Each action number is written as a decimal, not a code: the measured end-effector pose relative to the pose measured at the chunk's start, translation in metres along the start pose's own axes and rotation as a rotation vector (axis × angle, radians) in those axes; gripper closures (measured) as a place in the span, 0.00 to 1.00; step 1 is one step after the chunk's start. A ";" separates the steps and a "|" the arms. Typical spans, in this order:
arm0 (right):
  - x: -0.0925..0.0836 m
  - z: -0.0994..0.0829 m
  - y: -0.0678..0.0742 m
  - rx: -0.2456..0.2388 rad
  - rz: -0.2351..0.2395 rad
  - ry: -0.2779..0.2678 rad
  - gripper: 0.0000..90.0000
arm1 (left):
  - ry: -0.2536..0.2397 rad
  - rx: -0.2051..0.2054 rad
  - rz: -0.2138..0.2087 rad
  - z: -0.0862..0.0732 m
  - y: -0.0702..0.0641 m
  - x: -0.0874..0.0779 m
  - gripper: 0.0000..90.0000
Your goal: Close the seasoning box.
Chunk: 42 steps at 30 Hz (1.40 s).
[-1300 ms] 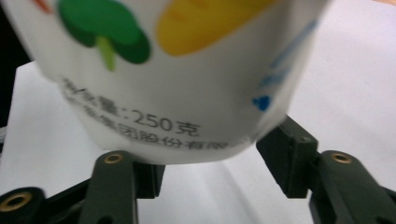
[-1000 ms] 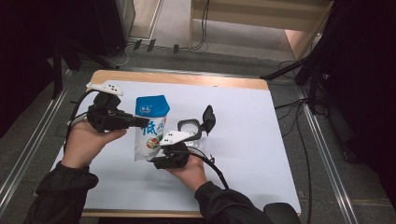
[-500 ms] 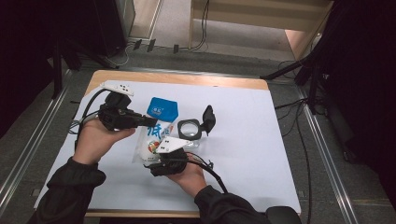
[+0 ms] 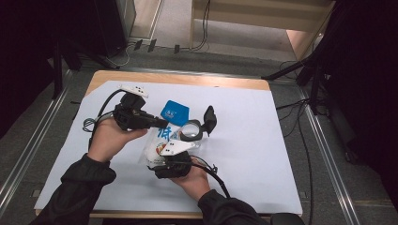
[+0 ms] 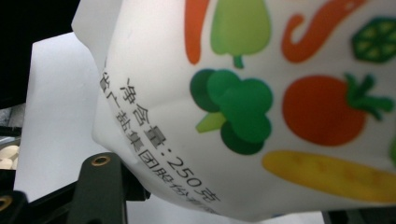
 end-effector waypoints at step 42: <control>-0.013 -0.016 -0.008 0.190 0.071 0.010 0.56 | 0.030 -0.068 -0.017 0.007 0.020 0.048 0.97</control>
Point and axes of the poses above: each handheld gripper's, and its own axes: x roughly forward along the jaws, z roughly out of its top, y roughly to its left, the point moved 6 cm from there along x, roughly forward along the jaws, and after that the axes turned 11 degrees about -x, right-handed, at the moved point
